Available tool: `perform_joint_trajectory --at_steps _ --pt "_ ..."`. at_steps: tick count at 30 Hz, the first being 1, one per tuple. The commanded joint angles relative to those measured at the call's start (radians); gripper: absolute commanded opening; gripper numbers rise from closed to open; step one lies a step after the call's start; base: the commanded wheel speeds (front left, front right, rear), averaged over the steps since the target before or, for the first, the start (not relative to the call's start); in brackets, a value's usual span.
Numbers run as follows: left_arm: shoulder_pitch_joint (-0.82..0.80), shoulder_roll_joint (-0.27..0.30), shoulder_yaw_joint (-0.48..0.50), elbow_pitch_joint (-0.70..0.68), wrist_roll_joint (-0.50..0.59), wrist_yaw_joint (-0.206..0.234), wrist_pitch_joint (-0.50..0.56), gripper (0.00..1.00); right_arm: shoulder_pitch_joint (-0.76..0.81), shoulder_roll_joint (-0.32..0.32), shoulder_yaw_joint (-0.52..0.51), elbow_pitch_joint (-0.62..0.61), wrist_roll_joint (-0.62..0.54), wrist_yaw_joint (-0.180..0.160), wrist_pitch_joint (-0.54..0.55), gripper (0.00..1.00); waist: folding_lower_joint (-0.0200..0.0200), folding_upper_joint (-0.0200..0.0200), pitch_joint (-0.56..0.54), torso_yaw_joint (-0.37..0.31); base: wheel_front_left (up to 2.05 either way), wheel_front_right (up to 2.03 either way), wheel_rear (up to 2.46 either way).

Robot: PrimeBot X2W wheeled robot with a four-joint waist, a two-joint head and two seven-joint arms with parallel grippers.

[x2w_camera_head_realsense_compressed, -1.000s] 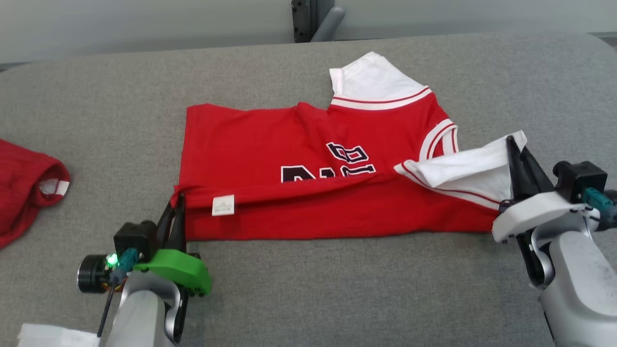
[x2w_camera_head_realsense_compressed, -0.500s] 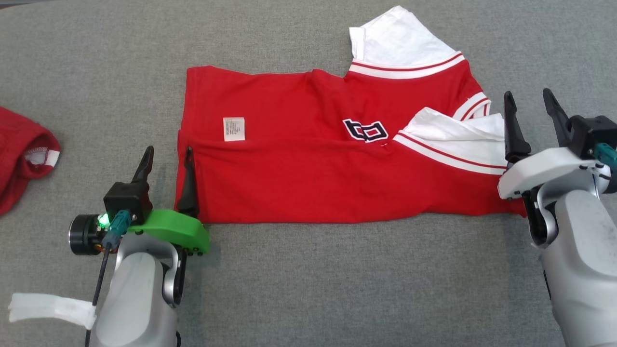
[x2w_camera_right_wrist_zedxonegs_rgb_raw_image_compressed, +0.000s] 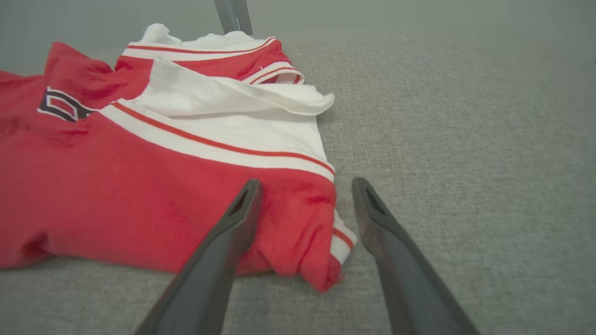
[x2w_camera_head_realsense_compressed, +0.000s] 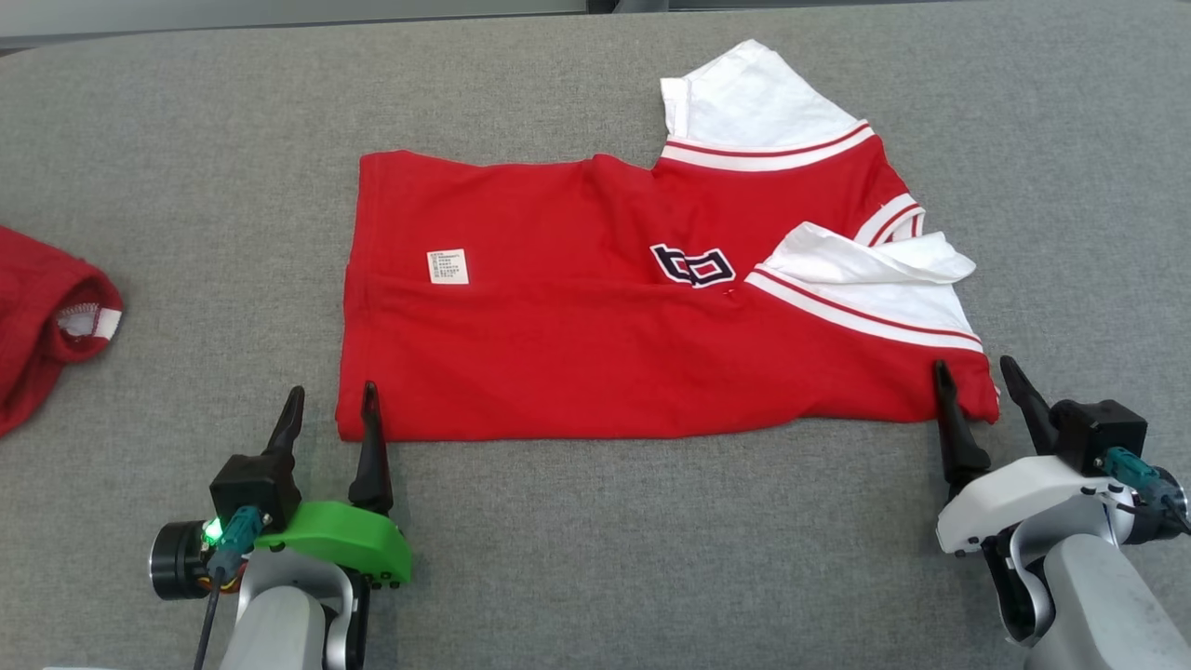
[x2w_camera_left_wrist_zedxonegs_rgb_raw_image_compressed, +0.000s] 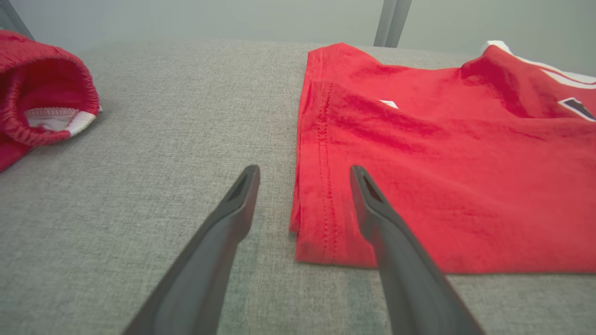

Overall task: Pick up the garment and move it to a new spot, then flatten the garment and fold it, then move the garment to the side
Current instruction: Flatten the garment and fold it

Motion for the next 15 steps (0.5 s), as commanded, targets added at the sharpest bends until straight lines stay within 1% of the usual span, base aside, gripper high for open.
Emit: perform_joint_trajectory --at_steps 1,5,10,13,14,15 --pt "0.012 0.004 0.002 -0.004 -0.008 0.005 0.0 1.0 0.007 0.004 -0.001 0.005 0.008 -0.001 -0.003 1.0 0.0 0.0 -0.001 0.0 0.0 0.0 0.0" --pt "0.008 0.004 -0.008 0.001 -0.008 0.007 0.0 1.0 0.003 0.01 -0.001 0.049 0.015 -0.001 -0.003 1.0 0.0 0.0 -0.001 0.005 0.0 0.0 0.0" --pt "-0.004 0.004 -0.019 0.007 -0.006 0.006 0.0 1.0 -0.007 0.017 -0.028 0.106 0.008 -0.002 -0.001 1.0 0.0 0.0 -0.002 0.015 0.0 0.0 0.0" --pt "-0.006 0.004 -0.022 0.012 -0.007 0.005 0.0 1.0 -0.006 0.025 -0.02 0.141 0.005 -0.002 0.001 1.0 0.0 0.0 -0.004 0.017 0.0 0.0 0.0" --pt "-0.006 0.004 -0.023 0.013 -0.008 0.005 0.0 1.0 -0.007 0.026 -0.014 0.151 0.005 -0.002 0.001 0.52 0.0 0.0 -0.005 0.017 0.0 0.0 0.0" --pt "-0.005 0.004 -0.023 0.014 -0.008 0.004 0.0 1.0 -0.009 0.026 -0.008 0.158 0.009 -0.001 0.003 0.16 0.0 0.0 -0.005 0.017 0.0 0.0 0.0"
